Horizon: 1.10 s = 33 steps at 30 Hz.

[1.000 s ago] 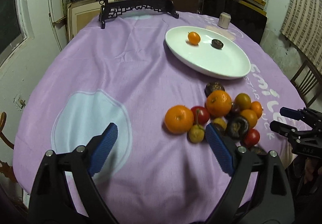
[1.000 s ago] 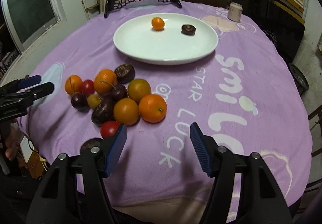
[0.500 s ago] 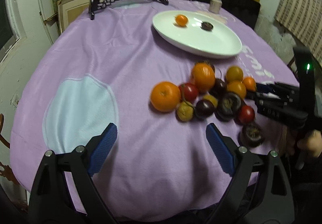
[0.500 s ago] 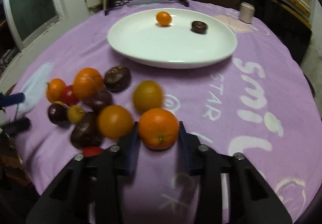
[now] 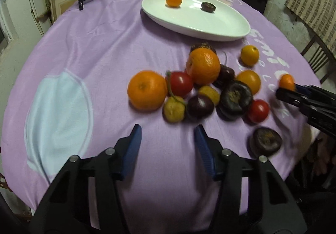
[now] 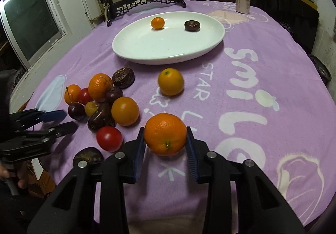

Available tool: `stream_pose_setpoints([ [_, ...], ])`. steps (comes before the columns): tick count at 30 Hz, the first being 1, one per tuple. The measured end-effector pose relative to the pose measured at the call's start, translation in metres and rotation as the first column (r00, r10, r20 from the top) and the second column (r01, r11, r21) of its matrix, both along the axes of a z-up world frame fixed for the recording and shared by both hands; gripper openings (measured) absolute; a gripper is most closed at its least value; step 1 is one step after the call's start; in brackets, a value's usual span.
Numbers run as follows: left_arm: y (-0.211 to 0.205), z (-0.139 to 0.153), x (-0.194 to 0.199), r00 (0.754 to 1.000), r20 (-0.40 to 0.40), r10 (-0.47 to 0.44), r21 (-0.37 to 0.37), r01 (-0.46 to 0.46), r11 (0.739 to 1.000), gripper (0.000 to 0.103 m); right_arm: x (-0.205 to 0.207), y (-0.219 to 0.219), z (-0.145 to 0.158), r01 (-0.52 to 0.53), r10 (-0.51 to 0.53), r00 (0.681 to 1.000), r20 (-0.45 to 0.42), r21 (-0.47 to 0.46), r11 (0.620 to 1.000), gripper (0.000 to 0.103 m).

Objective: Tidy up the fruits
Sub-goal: 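Grasp an orange with the right tool while the left tool grasps a yellow fruit, then release the orange and yellow fruit onto the plate with both tools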

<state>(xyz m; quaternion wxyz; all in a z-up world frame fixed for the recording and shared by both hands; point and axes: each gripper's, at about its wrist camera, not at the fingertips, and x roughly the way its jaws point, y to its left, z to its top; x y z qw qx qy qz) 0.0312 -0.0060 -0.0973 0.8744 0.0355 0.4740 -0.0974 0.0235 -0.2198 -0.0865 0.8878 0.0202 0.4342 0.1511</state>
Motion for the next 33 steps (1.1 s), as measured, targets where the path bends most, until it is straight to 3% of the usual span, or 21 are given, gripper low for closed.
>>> stream_pose_setpoints([
  [4,-0.01,-0.003,0.013,0.999,0.039,0.007,0.026,-0.008,1.0,0.054,-0.004,-0.004,0.002,0.0,0.0,1.0,0.006,0.014,1.0,0.037],
  [8,-0.013,0.0,0.018,0.999,0.039,-0.009,-0.017,0.009,1.0,0.023,-0.008,-0.005,0.003,0.001,-0.001,1.0,0.005,0.025,1.0,0.037],
  [14,-0.009,0.006,0.009,0.999,0.037,0.002,-0.031,-0.001,1.0,0.023,-0.01,-0.005,0.007,-0.004,0.004,1.0,0.018,0.031,1.0,0.037],
  [22,-0.006,0.045,0.003,0.994,0.099,-0.042,-0.087,0.051,0.995,0.023,0.001,0.001,0.014,-0.009,0.008,1.0,0.022,0.037,0.999,0.037],
  [26,-0.015,0.057,0.036,0.991,0.125,-0.056,-0.055,0.063,0.996,0.023,0.021,0.008,0.023,-0.022,0.021,0.999,0.031,0.03,0.999,0.037],
  [33,-0.035,0.073,0.161,0.994,0.107,0.008,-0.075,0.0,0.997,0.024,0.105,0.03,0.048,-0.024,0.026,0.997,0.067,-0.039,0.999,0.037],
])
